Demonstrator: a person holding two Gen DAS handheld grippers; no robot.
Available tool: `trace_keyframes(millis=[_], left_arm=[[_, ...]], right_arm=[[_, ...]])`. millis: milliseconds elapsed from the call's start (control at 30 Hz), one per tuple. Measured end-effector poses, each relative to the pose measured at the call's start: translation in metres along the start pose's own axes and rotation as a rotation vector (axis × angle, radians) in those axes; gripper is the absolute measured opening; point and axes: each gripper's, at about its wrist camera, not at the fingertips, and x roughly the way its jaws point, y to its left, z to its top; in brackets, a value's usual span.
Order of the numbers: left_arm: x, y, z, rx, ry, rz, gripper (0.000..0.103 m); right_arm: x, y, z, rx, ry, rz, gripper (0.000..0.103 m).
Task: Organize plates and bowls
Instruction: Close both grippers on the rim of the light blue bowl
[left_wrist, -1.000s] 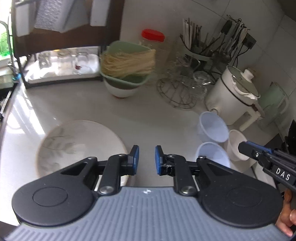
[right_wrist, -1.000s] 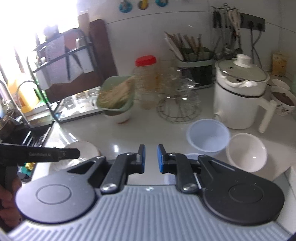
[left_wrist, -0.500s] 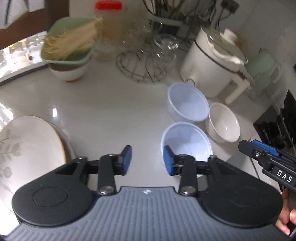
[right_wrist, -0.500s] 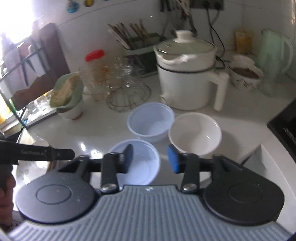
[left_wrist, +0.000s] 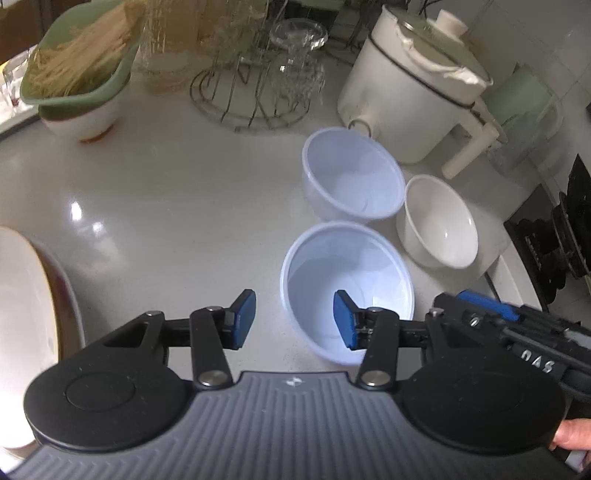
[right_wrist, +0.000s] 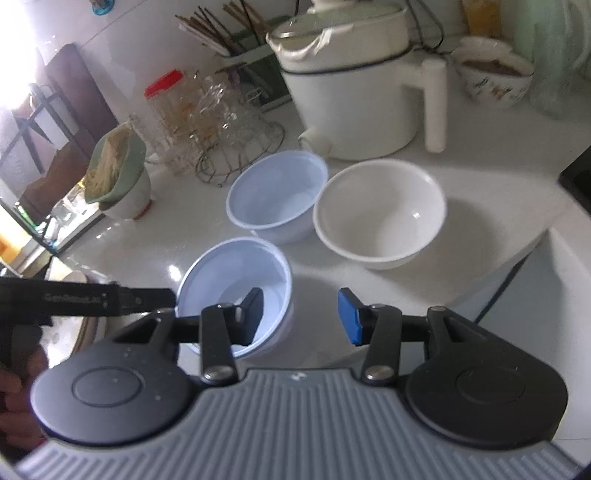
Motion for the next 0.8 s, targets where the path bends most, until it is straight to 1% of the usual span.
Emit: trace_keyframes(millis=[33,133,200,267,333,433,500,567,700,800], left_arm=[[0.001,0.0,0.002,0.003,-0.009,0.007,0.045],[0.005,0.005,0.006,-0.026,0.0,0.014,0.04],[0.008,0.009,0.007,-0.045,0.017,0.016,0.039],[0.011,0.011,0.006,-0.072,0.031,0.007,0.039],[0.014,0.013,0.003,-0.086,0.032,0.009,0.038],[0.019,0.014,0.0,-0.105,0.053,0.002,0.035],[0.022,0.015,-0.001,-0.116,0.058,-0.004,0.033],[0.022,0.015,-0.001,-0.126,0.057,-0.013,0.032],[0.024,0.008,0.002,-0.108,0.054,-0.03,0.032],[0.023,0.009,0.001,-0.11,0.058,-0.028,0.032]], right_arm=[[0.003,0.0,0.001,-0.003,0.006,0.015,0.038],[0.008,-0.002,0.002,0.003,0.012,0.049,0.033],[0.013,-0.003,0.004,0.007,0.029,0.06,0.029],[0.018,-0.001,0.005,0.001,0.044,0.074,0.028],[0.022,0.002,0.005,-0.018,0.06,0.075,0.022],[0.024,0.004,0.005,-0.041,0.075,0.077,0.02],[0.026,0.004,0.004,-0.053,0.082,0.072,0.016],[0.028,0.004,0.004,-0.043,0.094,0.077,0.014],[0.03,0.005,0.002,-0.042,0.108,0.097,0.014],[0.029,0.008,0.002,-0.058,0.108,0.095,0.014]])
